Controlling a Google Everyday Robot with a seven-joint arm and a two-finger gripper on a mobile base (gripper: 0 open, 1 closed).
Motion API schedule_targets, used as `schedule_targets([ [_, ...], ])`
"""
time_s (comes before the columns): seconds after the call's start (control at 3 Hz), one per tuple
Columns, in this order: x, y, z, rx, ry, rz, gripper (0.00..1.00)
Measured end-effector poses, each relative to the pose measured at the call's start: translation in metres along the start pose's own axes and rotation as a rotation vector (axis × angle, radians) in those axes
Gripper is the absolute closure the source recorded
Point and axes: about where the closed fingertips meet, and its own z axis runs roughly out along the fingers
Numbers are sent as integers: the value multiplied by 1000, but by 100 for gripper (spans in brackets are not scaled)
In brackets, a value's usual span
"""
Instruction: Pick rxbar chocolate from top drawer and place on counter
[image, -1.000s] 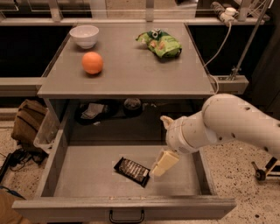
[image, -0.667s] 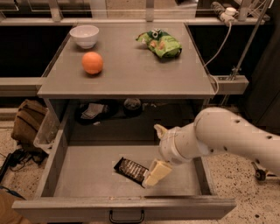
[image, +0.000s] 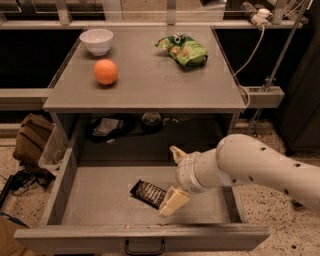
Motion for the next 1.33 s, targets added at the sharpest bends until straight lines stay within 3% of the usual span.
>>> schedule_targets([
  [1.0,-11,6,78,-71,-51,0,0],
  [1.33,-5,7,94,-78,-63,20,0],
])
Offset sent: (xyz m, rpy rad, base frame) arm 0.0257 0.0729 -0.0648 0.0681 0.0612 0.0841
